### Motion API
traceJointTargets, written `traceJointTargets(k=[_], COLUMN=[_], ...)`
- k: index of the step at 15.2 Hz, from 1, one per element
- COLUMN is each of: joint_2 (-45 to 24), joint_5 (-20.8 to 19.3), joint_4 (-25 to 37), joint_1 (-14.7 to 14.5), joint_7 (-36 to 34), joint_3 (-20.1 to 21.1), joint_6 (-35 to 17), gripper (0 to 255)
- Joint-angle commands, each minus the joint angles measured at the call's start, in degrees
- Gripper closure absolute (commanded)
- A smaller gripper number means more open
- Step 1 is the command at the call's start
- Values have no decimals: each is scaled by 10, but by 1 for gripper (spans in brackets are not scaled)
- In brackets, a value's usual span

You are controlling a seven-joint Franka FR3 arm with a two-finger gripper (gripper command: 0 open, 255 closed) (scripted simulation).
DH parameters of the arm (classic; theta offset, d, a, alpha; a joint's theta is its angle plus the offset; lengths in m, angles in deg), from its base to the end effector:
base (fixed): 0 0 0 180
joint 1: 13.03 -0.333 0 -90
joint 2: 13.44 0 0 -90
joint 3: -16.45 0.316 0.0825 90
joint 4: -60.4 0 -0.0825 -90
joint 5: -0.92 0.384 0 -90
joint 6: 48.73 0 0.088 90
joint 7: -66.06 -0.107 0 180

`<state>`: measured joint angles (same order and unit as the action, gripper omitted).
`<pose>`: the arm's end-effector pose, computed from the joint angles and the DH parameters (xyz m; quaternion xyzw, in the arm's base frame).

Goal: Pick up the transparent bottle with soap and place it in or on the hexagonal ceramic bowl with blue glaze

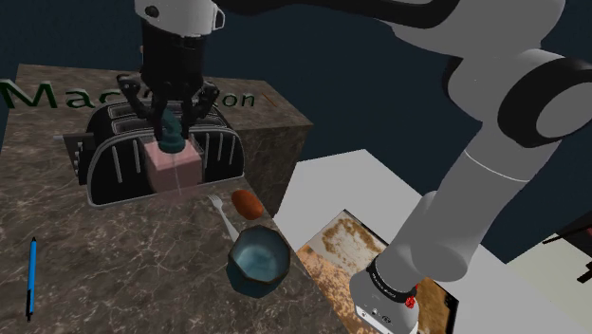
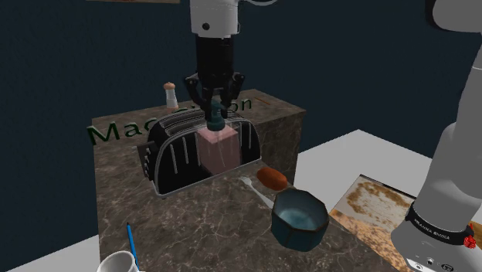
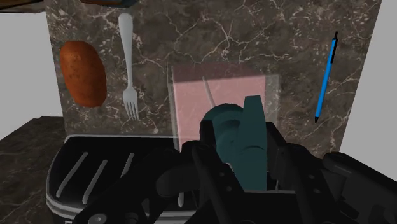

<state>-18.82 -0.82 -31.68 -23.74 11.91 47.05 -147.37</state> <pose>0.4536 0.3781 0.5740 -0.9936 0.1111 -0.0048 0.0184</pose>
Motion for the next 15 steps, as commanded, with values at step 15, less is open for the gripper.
traceJointTargets(k=[15], joint_2=[383], joint_5=[152], joint_4=[-269], joint_1=[-14], joint_7=[94], joint_3=[-79], joint_6=[87], gripper=[255])
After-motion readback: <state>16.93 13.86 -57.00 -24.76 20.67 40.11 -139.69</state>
